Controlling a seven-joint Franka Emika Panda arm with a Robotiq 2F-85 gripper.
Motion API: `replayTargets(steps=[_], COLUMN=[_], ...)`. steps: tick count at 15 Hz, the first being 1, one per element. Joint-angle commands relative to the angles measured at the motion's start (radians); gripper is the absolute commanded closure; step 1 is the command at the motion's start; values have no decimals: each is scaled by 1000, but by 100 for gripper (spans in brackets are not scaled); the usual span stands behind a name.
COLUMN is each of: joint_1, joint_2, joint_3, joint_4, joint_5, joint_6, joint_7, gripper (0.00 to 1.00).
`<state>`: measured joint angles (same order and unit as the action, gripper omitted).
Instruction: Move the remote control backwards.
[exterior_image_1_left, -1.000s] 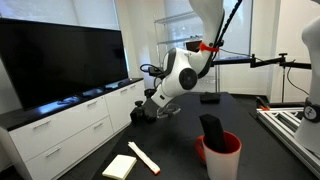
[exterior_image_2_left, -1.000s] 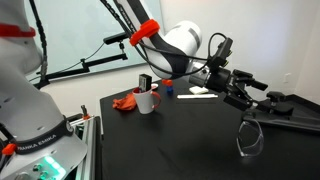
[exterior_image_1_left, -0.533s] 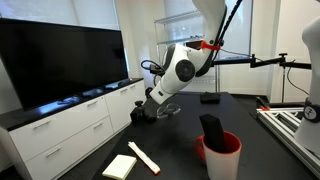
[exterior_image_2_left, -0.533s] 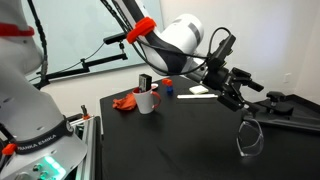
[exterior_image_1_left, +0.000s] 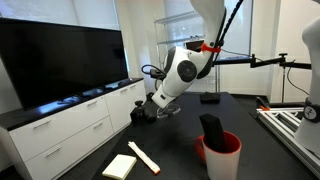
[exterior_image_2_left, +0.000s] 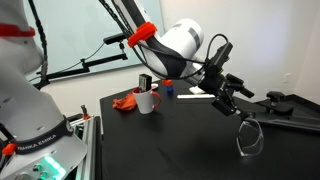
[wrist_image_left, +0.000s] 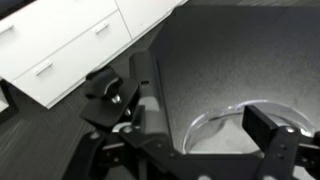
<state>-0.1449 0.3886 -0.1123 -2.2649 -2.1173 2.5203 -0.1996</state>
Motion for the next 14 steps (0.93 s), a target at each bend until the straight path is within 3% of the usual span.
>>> replayTargets(steps=[1, 6, 10, 12, 14], joint_1=[-42, -109, -174, -139, -55], joint_2=[14, 18, 36, 44, 69], joint_3=[8, 26, 42, -18, -116], joint_4=[36, 118, 204, 200, 196], joint_5=[-96, -305, -291, -213, -198], joint_6=[191, 508, 764, 799, 795], joint_7=[-54, 21, 21, -24, 12], gripper=[0, 0, 0, 0, 0])
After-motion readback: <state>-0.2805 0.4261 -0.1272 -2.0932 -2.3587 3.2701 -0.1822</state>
